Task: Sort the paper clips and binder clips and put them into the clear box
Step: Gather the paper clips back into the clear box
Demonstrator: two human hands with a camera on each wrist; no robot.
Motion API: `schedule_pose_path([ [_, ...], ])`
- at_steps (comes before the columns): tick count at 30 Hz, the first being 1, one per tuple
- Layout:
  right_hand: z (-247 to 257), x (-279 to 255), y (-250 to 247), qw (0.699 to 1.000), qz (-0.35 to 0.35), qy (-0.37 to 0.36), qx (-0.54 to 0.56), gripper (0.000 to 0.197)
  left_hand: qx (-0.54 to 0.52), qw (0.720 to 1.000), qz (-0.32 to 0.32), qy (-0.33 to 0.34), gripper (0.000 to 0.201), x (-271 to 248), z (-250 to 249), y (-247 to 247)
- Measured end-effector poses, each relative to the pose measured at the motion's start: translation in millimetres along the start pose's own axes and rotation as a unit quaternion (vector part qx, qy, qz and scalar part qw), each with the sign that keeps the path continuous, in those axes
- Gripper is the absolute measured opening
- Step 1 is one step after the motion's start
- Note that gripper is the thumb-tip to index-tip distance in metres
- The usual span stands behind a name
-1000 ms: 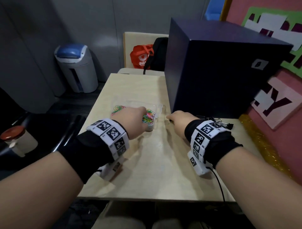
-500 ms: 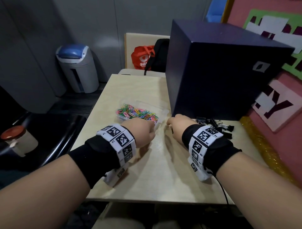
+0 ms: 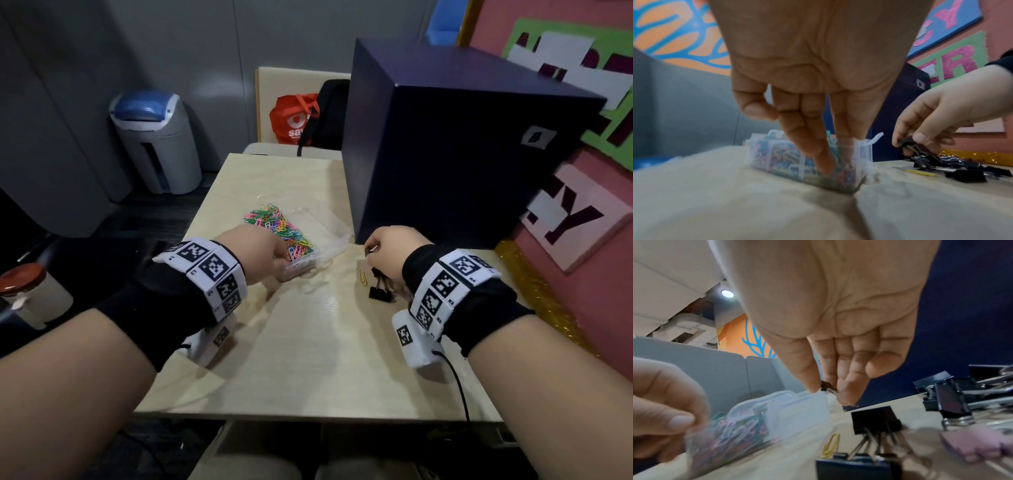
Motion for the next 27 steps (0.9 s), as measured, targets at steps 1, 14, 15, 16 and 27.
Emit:
schedule_pose_path([
  [1,-2,2,0,1.000,0.002,0.013,-0.002,0.028,0.007,1.000,-0.012,0.003,0.020,-1,-3,-2],
  [14,20,10,20,0.985,0.091,0.033,-0.145,0.016,0.063,0.994,-0.088,0.010,0.023,9,-33,4],
  [15,21,10,20,0.983,0.099,0.031,-0.151,0.017,0.060,0.994,-0.093,0.007,0.022,8,-31,4],
  [16,23,10,20,0.982,0.106,0.028,-0.157,0.020,0.059,0.994,-0.094,0.003,0.022,8,-30,5],
  [27,37,-8,-2,0.997,-0.070,-0.025,0.005,0.020,-0.012,0.996,-0.065,0.068,0.020,1,-13,5],
])
Point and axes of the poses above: each hand's wrist, its own x-axis towards the middle knuckle, its own y-axis out of the palm, z = x × y, the point moved 2 cm from there along x, towards the middle knuckle, and after that the axes turned 3 degrees about -x, right-handed, at the moved point
